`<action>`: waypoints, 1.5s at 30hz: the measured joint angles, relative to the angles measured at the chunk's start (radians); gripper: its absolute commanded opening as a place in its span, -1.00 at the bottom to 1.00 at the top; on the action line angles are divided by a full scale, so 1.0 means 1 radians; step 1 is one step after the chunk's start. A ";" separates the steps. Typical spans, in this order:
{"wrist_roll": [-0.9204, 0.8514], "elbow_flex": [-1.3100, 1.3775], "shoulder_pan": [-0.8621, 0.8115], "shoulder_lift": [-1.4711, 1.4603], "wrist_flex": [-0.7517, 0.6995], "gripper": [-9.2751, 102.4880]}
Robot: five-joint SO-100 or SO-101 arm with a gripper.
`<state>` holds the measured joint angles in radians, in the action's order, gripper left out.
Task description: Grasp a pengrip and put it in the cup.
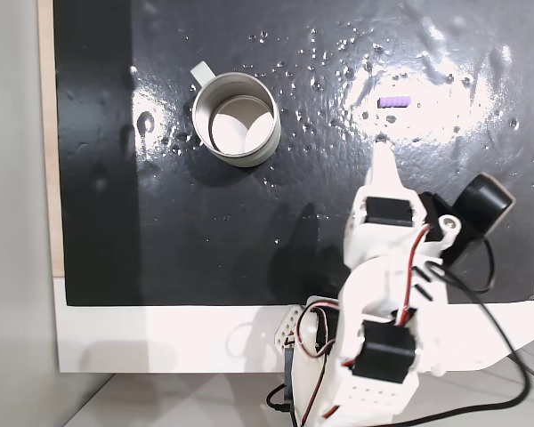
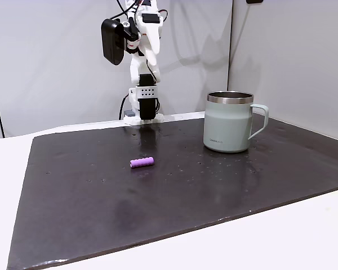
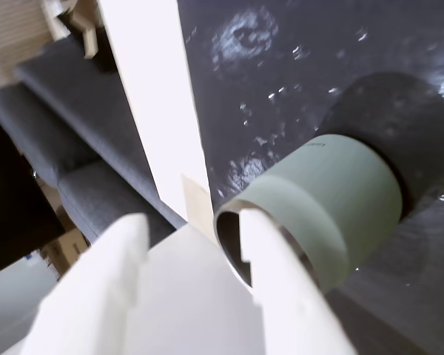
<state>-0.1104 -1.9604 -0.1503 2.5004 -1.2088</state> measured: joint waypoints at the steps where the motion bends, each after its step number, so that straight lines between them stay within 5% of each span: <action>1: -0.003 0.044 -0.017 -0.048 -0.018 -0.54; 14: -0.156 0.474 -0.107 -0.598 -0.198 -0.44; 45: -0.233 0.854 -0.127 -1.351 -0.169 -0.44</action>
<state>-0.3436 -1.1060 -0.2777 1.1490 -1.3775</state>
